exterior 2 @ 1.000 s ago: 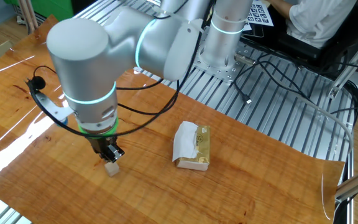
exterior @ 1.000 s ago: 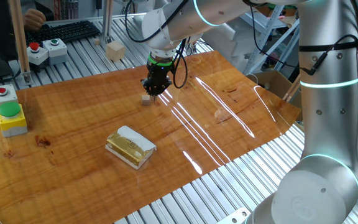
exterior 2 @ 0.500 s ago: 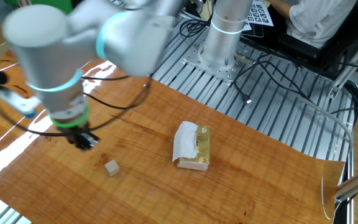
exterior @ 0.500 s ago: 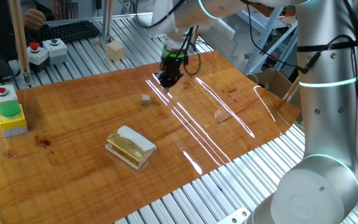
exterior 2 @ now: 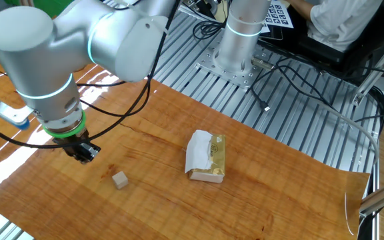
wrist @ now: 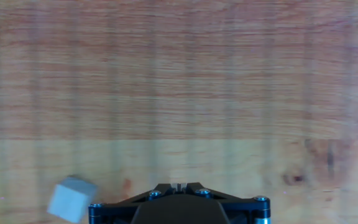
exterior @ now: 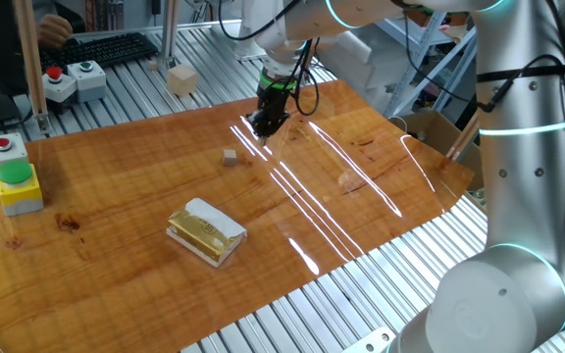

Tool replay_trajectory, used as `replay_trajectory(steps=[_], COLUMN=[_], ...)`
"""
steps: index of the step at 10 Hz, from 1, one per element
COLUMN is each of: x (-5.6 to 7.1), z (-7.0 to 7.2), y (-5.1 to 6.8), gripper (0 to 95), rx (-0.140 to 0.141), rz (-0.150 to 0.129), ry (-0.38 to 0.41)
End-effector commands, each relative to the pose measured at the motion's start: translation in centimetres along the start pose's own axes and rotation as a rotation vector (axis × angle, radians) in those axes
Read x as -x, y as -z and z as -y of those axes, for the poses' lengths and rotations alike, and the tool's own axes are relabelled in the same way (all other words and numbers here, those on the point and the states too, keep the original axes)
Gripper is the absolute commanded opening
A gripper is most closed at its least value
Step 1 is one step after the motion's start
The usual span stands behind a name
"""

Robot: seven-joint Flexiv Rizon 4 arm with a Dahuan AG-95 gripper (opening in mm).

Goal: Use the gripper to push the small block from left to right

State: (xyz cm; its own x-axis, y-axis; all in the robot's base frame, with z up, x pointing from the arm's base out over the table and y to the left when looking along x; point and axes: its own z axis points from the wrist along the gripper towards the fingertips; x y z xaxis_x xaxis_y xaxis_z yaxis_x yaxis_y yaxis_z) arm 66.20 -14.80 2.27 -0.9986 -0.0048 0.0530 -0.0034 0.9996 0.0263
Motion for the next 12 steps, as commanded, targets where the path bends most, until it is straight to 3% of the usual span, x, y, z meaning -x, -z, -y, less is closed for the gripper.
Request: replay_trajectory(steps=[1,3,4,7,12], x=[-0.1,-0.3,-0.2,0.0,0.0], z=[-1.1,-1.8,-1.5,2.3,2.3], y=[0.1,0.0,0.1,1.0,1.0], gripper=[0.0,0.0,0.0,0.0,0.0], rx=[-0.004,-0.010,-0.012,-0.017,-0.014], rz=[-0.002,0.004,0.004,0.004,0.013], ry=[-0.046,-0.054,-0.050,0.018,0.098])
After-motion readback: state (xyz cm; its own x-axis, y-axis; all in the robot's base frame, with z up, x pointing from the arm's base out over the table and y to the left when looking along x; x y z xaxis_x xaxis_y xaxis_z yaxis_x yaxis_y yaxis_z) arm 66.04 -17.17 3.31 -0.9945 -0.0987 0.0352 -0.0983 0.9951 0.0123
